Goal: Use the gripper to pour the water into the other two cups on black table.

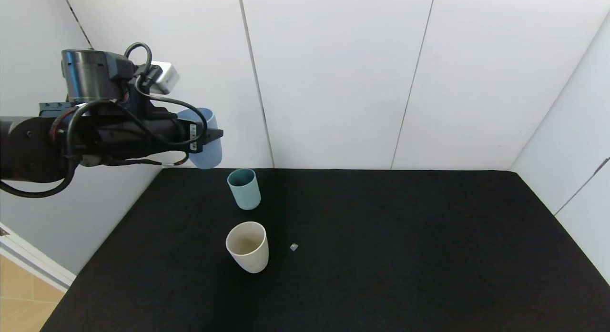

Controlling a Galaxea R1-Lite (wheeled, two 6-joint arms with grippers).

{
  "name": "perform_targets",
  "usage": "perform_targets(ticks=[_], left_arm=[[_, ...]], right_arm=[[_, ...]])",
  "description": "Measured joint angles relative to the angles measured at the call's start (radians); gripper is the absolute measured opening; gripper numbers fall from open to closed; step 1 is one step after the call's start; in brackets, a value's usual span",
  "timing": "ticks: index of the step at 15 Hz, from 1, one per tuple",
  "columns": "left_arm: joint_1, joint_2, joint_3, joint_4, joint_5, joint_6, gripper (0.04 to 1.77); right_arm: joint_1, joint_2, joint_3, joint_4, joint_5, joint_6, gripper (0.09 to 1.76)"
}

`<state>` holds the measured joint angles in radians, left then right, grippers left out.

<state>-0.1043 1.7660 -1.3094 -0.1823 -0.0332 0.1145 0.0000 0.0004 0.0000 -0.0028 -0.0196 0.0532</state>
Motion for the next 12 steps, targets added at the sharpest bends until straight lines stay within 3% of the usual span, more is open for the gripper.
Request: perform_targets(ticks=[3,6,12], left_arm=[[0.078,-0.002,0.013,0.001,-0.072,0.043,1.26],[0.108,0.017,0.014,0.005,-0.134,0.051,1.26],[0.158,0.104,-0.006,-0.004,-0.187,0.135,1.26]], right_arm=[[0.0,0.0,0.0,0.0,0.0,0.0,1.71],[0.0,0.0,0.0,0.0,0.0,0.0,1.71],[0.0,0.0,0.0,0.0,0.0,0.0,1.71]])
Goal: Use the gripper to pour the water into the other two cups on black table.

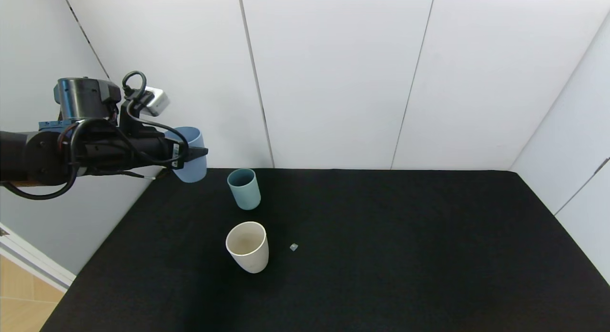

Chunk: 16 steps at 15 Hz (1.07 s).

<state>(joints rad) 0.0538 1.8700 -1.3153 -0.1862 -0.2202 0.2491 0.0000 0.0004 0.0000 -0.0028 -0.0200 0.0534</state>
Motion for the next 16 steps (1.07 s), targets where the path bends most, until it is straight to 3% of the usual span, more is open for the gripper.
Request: perform_targets(ticks=[16], left_arm=[[-0.01,0.167,-0.12,0.08,-0.009,0.227,1.25]], right_arm=[[0.0,0.0,0.0,0.0,0.0,0.0,1.71]])
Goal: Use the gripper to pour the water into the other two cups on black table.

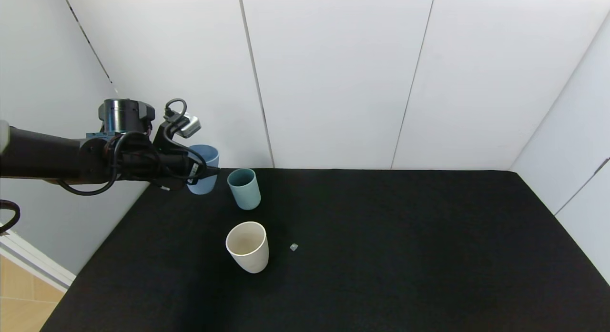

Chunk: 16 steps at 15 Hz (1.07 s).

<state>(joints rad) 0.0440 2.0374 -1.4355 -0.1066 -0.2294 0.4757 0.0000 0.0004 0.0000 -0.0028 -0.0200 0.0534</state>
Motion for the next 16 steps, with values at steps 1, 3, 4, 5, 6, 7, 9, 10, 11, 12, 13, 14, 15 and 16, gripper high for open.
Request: perform_targets(ticks=[1,3,4,5,6,7,9,10,11,12,13,14,15,16], left_arm=[[0.0,0.006,-0.002,0.0,0.002,0.011,1.25],[0.0,0.017,-0.004,0.001,0.007,0.028,1.25],[-0.001,0.022,-0.005,0.001,0.008,0.035,1.25],[-0.006,0.025,-0.007,0.001,0.01,0.043,1.25],[-0.01,0.028,-0.01,0.002,0.011,0.053,1.25],[-0.015,0.03,-0.014,0.011,0.02,0.059,1.25],[-0.026,0.03,-0.029,0.057,0.053,0.086,1.25],[-0.032,0.03,-0.039,0.063,0.071,0.094,1.25],[-0.037,0.031,-0.047,0.065,0.085,0.101,1.25],[-0.043,0.032,-0.054,0.066,0.095,0.115,1.25],[-0.048,0.033,-0.059,0.067,0.109,0.126,1.25],[-0.053,0.034,-0.061,0.067,0.129,0.137,1.25],[-0.059,0.035,-0.061,0.067,0.149,0.151,1.25],[-0.064,0.036,-0.062,0.067,0.163,0.163,1.25]], right_arm=[[0.0,0.0,0.0,0.0,0.0,0.0,1.71],[0.0,0.0,0.0,0.0,0.0,0.0,1.71],[0.0,0.0,0.0,0.0,0.0,0.0,1.71],[0.0,0.0,0.0,0.0,0.0,0.0,1.71],[0.0,0.0,0.0,0.0,0.0,0.0,1.71],[0.0,0.0,0.0,0.0,0.0,0.0,1.71],[0.0,0.0,0.0,0.0,0.0,0.0,1.71],[0.0,0.0,0.0,0.0,0.0,0.0,1.71],[0.0,0.0,0.0,0.0,0.0,0.0,1.71],[0.0,0.0,0.0,0.0,0.0,0.0,1.71],[0.0,0.0,0.0,0.0,0.0,0.0,1.71],[0.0,0.0,0.0,0.0,0.0,0.0,1.71],[0.0,0.0,0.0,0.0,0.0,0.0,1.71],[0.0,0.0,0.0,0.0,0.0,0.0,1.71]])
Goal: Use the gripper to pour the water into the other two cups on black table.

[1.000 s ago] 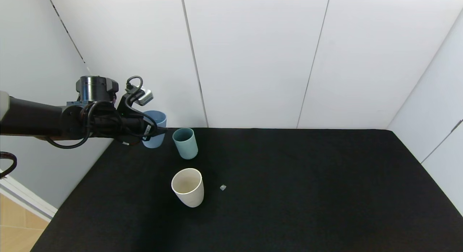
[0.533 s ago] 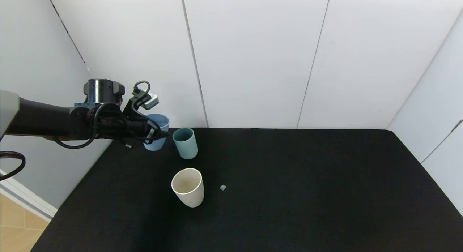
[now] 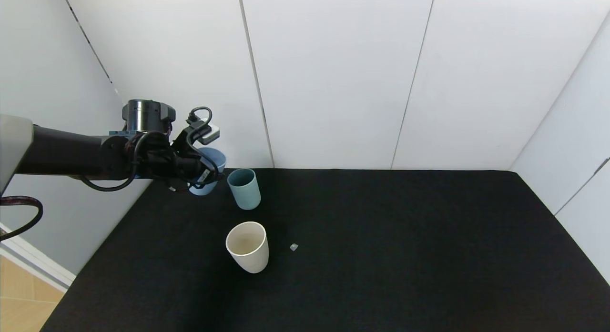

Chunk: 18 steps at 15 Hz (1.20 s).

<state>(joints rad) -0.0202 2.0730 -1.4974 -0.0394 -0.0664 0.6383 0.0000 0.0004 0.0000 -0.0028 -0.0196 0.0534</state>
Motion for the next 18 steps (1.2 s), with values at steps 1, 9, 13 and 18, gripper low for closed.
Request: perform_targets(ticks=[1,9,13,18], left_arm=[[-0.006,0.001,0.0,0.0,0.011,0.006,1.25],[-0.019,0.006,-0.002,-0.001,0.084,0.066,1.25],[-0.034,0.011,-0.013,-0.001,0.124,0.097,1.25],[-0.054,0.023,-0.024,-0.001,0.193,0.144,1.25]], right_arm=[[0.0,0.0,0.0,0.0,0.0,0.0,1.71],[0.0,0.0,0.0,0.0,0.0,0.0,1.71],[0.0,0.0,0.0,0.0,0.0,0.0,1.71],[0.001,0.0,0.0,0.0,0.0,0.0,1.71]])
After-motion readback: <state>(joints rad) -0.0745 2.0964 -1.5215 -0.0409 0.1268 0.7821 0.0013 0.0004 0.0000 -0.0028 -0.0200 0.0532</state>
